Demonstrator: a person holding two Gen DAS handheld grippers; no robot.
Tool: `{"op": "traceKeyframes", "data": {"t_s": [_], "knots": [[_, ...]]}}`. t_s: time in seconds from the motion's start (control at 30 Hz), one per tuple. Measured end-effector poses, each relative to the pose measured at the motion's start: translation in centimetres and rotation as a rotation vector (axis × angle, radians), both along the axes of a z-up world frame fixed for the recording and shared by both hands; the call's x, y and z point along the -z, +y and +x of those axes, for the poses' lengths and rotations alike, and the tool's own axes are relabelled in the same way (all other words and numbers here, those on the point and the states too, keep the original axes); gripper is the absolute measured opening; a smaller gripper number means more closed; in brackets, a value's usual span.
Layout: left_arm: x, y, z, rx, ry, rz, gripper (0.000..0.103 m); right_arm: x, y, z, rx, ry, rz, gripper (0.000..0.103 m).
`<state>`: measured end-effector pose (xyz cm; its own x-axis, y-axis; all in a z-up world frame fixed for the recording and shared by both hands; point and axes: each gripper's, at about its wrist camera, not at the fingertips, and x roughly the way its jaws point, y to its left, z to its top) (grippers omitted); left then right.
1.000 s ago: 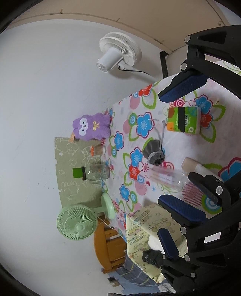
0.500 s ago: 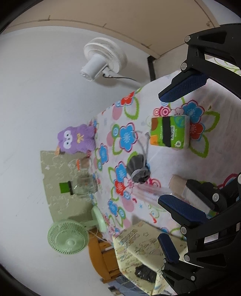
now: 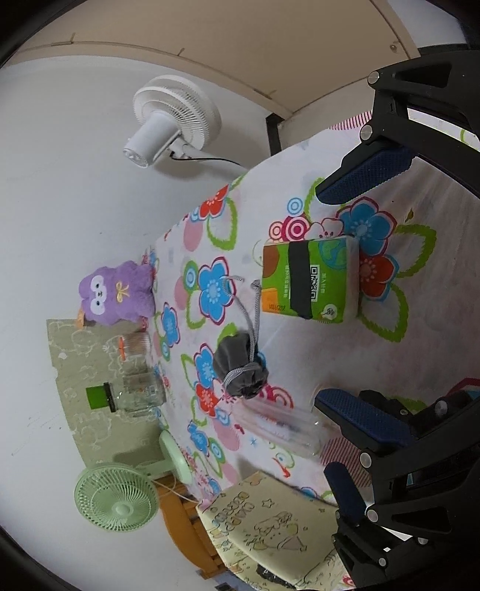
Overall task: Organize soft objects
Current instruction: 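Grasp the white paper roll with the left tool while the right tool grasps the green tissue pack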
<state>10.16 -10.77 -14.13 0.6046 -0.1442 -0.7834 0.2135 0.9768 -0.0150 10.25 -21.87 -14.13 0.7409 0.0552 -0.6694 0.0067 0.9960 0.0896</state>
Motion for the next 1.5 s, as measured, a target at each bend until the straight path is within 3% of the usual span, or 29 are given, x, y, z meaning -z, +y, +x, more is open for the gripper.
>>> {"op": "traceKeyframes", "data": {"t_s": [0.2, 0.33, 0.47, 0.93, 1.1, 1.23, 1.5], "knots": [[0.3, -0.6, 0.0, 0.021, 0.015, 0.014, 0.057, 0.8, -0.2, 0.7, -0.001, 0.024, -0.006, 0.101], [0.2, -1.0, 0.0, 0.048, 0.014, 0.012, 0.038, 1.1, -0.4, 1.2, 0.002, 0.033, 0.0, 0.101], [0.0, -1.6, 0.1, 0.069, 0.013, 0.035, 0.029, 1.4, -0.6, 1.6, 0.003, 0.041, -0.01, 0.101], [-0.1, -2.5, 1.6, 0.083, 0.018, 0.04, 0.025, 2.1, -1.5, 3.6, 0.03, 0.102, -0.006, 0.1], [-0.1, -2.5, 1.6, 0.083, 0.018, 0.04, 0.025, 2.8, -1.9, 4.1, 0.055, 0.151, 0.021, 0.082], [-0.1, -2.4, 1.7, 0.083, 0.018, 0.04, 0.025, 2.6, -1.8, 4.0, 0.052, 0.145, 0.005, 0.057], [-0.3, -2.4, 1.4, 0.085, 0.014, 0.037, 0.025, 2.1, -1.7, 3.2, 0.046, 0.141, 0.012, 0.056]]}}
